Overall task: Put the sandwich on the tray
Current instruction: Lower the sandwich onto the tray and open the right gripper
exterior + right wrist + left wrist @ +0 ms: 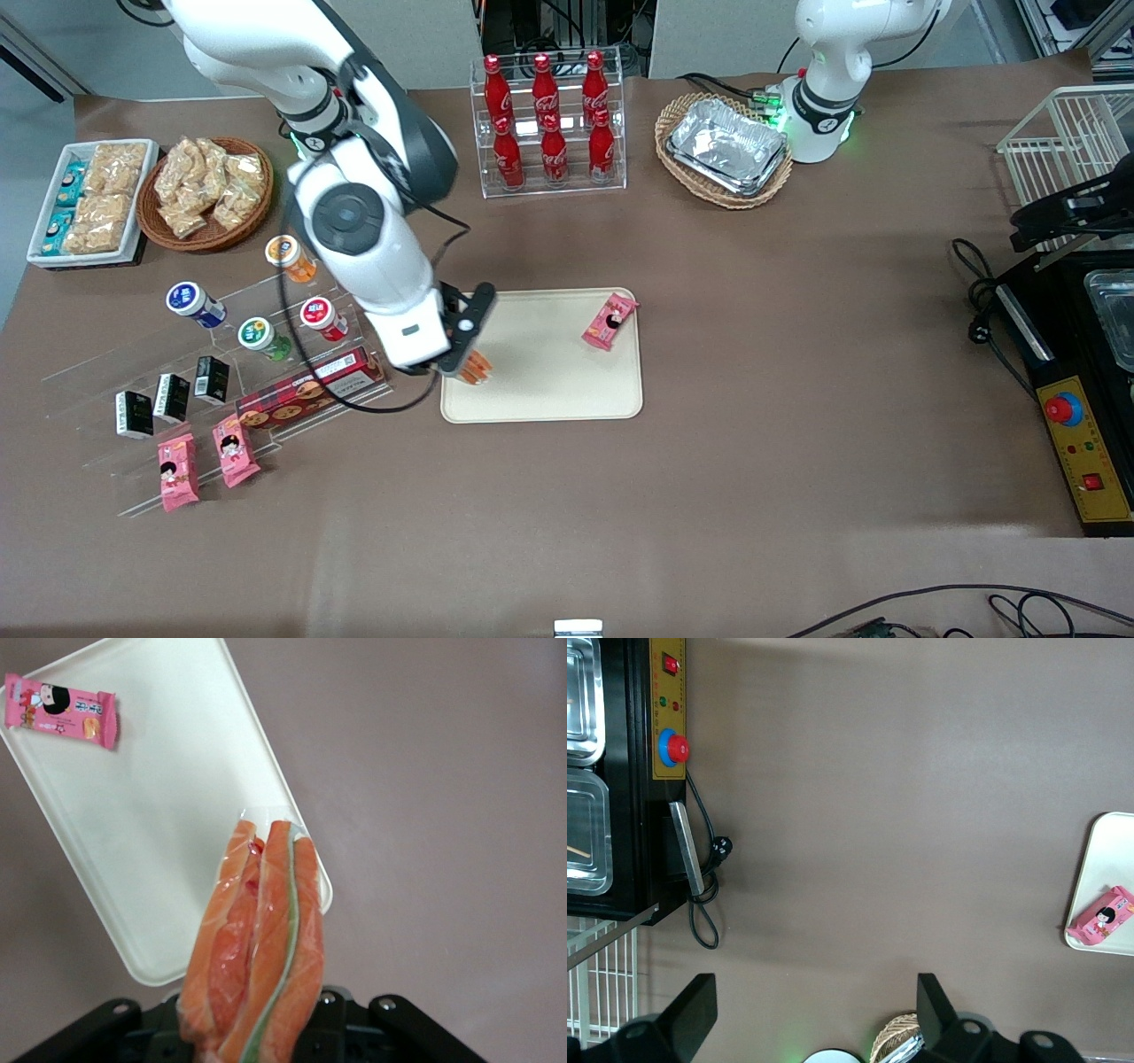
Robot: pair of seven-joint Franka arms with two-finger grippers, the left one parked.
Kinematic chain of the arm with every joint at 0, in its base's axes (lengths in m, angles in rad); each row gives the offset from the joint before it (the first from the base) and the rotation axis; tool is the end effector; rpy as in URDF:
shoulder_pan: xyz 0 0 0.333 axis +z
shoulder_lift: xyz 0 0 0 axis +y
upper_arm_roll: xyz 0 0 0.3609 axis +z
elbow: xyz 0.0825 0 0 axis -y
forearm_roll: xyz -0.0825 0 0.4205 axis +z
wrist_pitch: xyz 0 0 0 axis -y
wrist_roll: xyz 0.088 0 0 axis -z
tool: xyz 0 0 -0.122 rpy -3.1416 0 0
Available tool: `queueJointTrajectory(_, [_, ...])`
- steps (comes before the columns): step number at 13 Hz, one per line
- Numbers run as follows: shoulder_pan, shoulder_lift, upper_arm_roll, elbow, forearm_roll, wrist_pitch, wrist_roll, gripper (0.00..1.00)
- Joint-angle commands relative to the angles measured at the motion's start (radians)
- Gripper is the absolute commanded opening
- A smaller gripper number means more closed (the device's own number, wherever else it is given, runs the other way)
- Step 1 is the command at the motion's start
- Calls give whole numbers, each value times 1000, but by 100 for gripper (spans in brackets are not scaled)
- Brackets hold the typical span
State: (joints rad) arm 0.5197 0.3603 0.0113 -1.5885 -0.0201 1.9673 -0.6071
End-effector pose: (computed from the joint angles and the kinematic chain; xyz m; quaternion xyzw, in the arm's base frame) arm 0.6186 0.3604 0.4428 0.8405 0.5417 0.0090 0.0077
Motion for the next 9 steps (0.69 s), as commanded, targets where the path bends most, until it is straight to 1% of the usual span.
queueJointTrajectory(1, [58, 103, -10, 28, -29, 91, -92, 32])
queueJointTrajectory(4, [101, 170, -11, 31, -47, 131, -126, 32])
queueJointTrajectory(7, [155, 235, -13, 33, -61, 175, -123, 32])
queueJointTrajectory(9, [178, 268, -13, 33, -102, 217, -123, 32])
